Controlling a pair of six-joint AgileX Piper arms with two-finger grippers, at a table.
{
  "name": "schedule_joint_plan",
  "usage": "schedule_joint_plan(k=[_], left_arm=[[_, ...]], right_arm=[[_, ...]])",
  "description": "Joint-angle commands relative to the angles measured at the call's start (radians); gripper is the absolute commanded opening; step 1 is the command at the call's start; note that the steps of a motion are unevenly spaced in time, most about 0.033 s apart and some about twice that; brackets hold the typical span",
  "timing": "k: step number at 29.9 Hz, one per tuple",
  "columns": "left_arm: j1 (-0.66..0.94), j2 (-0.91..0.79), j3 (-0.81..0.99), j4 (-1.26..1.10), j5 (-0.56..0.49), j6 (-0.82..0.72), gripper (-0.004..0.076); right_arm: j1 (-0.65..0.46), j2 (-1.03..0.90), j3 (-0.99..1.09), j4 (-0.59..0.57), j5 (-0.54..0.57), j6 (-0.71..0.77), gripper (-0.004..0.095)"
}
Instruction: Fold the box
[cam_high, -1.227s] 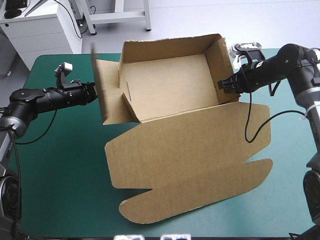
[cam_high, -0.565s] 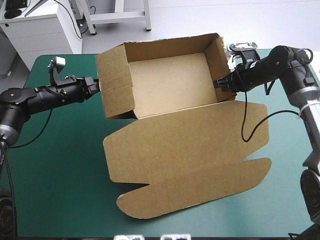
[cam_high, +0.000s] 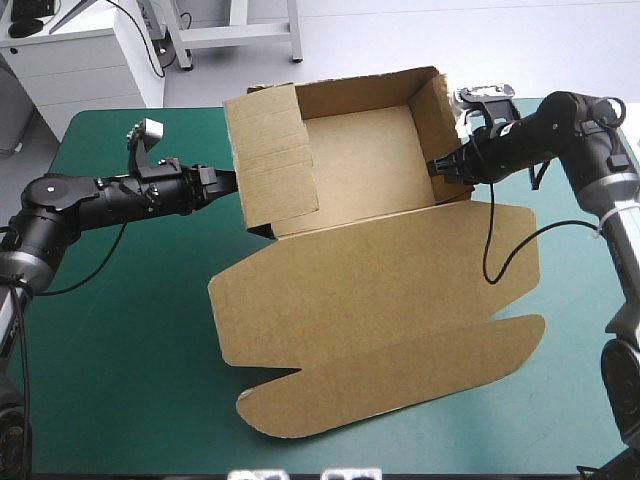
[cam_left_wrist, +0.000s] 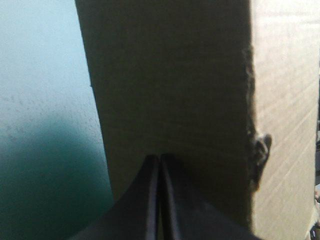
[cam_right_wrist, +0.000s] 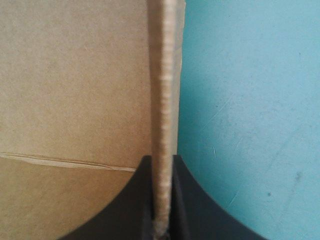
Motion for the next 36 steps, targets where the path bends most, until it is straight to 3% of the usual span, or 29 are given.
schedule_joint_plan(k=[1,6,13,15,32,36], left_arm=[[-0.023,-0.038,-0.038,-0.069,-0.004,-0.006,-0.0008],[-0.031,-0.038,-0.04,-0.072,0.0,-0.006,0.0046],[-0.029,-0.038,-0.04,-0.099,0.037,-0.008,0.0412],[-0.029,-0.038,-0.04,-0.123,0.042,-0.008,0.0476],[-0.029,-0.036,-0.04,-0.174,0.026,0.001,0.0491],[-0.044,-0.049,-0.043,-0.076,0.011,-0.125,0.0491]], right_arm=[[0.003,-0.043,-0.029,0.041,-0.047,0.001,-0.0016],[0.003,-0.043,-0.029,0.018,-0.038,-0.001,-0.0016],[0.003,-0.043,-0.029,0.001,-0.035,0.001,-0.0016],[0.003,-0.043,-0.029,-0.001,-0.035,0.001,-0.0016],[0.003,-0.043,-0.029,-0.002,-0.028,0.001,-0.0016],[0.003,-0.043,-0.029,-0.002,-0.028,-0.003,-0.0016]])
